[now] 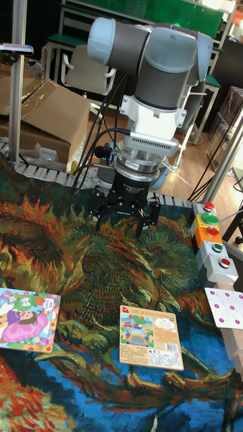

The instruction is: Assemble one piece of a puzzle

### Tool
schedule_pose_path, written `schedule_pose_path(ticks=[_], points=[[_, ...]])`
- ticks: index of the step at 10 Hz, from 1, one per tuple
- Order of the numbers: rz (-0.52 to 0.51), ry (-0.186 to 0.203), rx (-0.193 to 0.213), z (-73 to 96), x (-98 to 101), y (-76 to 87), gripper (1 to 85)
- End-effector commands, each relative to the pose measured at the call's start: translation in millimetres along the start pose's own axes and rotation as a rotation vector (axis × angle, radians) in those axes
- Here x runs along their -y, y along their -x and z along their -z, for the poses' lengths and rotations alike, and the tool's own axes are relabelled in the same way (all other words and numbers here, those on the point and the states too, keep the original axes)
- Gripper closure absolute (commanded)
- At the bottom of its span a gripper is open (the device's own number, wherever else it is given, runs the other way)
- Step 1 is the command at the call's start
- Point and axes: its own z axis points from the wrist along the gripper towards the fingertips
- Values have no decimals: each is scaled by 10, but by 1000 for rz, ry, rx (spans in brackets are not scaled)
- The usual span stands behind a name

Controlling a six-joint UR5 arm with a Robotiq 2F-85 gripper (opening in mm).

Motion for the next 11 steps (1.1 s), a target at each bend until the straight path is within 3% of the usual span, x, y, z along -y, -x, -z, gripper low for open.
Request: schedule_pose_path(ticks=[1,2,3,4,5,6,7,8,9,11], points=[[282,40,212,50,-218,529,843],[177,28,216,27,-201,553,843],[93,41,229,10,-293,598,843],[51,39,279,38,-322,739,843],[44,43,280,49,-352,747,843],[32,76,281,59,-430,748,843],[92,78,305,75,-459,803,843],[203,44,333,85,-436,867,843],[274,25,300,47,-417,788,843],[359,52,230,-69,-514,619,843]])
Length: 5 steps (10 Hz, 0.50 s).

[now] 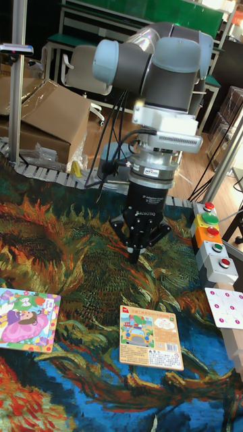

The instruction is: Assemble one piece of a puzzle

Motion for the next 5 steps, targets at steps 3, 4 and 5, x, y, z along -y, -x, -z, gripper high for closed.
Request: schedule_pose_path(ticks=[3,4,5], points=[[411,34,-111,-45,-127,-268,843],[497,23,-123,44,-125,-281,843],[600,-28,-164,101,-8,-281,843]])
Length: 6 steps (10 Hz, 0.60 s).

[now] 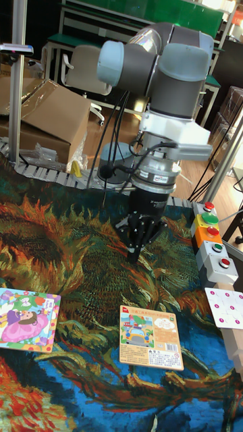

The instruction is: Assemble one piece of a puzzle

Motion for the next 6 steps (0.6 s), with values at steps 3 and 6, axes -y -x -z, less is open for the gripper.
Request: schedule_pose_path(ticks=[3,6], points=[[337,36,-86,-61,-232,-93,843],[434,-8,-111,-60,-97,-142,843]])
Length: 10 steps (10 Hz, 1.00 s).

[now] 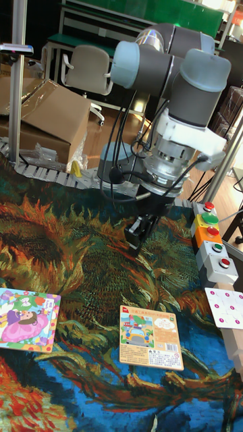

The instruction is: Assemble one piece of a puzzle

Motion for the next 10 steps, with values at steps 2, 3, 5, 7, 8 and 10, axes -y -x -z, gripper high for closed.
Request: schedule_pose_path(ticks=[2,3,5,7,8,10], points=[[99,10,-11,-145,-6,3,843],[91,6,-5,-157,10,14,843],[70,6,-14,-74,-8,-38,843],[60,3,-1,-23,-19,-13,843],[68,-1,-13,-23,-8,-44,843],[69,8,-42,-21,-28,-120,843]])
